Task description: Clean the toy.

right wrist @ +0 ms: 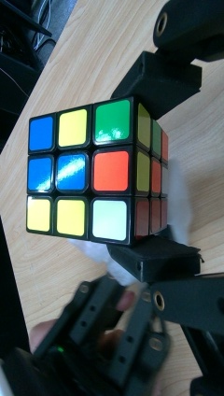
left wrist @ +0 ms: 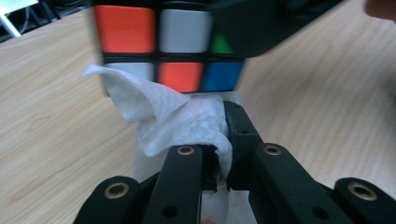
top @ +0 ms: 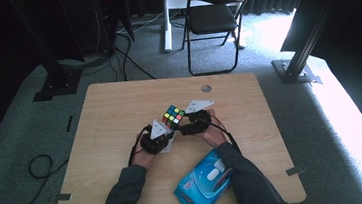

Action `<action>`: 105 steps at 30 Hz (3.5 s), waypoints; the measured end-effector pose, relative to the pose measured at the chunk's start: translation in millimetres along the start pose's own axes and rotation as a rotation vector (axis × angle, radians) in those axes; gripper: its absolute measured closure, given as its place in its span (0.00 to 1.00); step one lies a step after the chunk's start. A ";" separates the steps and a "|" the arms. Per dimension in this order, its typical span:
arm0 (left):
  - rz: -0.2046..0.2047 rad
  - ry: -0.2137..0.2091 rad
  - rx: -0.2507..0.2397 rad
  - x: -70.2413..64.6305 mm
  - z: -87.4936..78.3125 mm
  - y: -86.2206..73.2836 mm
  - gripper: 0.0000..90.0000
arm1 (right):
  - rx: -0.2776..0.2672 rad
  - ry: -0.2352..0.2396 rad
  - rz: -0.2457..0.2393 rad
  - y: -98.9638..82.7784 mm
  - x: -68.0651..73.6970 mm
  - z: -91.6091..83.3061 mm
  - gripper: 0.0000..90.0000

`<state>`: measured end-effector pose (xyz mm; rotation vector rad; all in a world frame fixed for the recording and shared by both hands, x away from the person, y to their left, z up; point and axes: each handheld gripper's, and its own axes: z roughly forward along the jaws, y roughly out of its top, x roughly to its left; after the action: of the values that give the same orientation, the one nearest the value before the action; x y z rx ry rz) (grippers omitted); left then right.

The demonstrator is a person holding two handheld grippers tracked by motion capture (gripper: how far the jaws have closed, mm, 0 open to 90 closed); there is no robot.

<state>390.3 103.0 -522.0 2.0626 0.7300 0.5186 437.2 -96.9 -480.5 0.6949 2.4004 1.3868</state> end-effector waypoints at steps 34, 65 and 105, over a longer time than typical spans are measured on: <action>-0.113 0.132 -0.038 29.5 -27.5 -7.8 0.94 | 0.099 -0.069 0.044 -9.1 -8.2 11.0 0.38; -0.111 0.106 -0.020 19.0 -24.5 -13.4 0.93 | 0.267 -0.191 0.108 -20.7 -15.7 29.5 0.38; -0.115 0.099 -0.016 17.2 -24.3 -17.3 0.88 | 0.094 -0.188 0.196 -15.7 -31.2 7.6 0.65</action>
<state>383.3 136.8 -521.8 1.9782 0.8940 0.5619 462.9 -114.6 -497.8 1.0603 2.3102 1.2225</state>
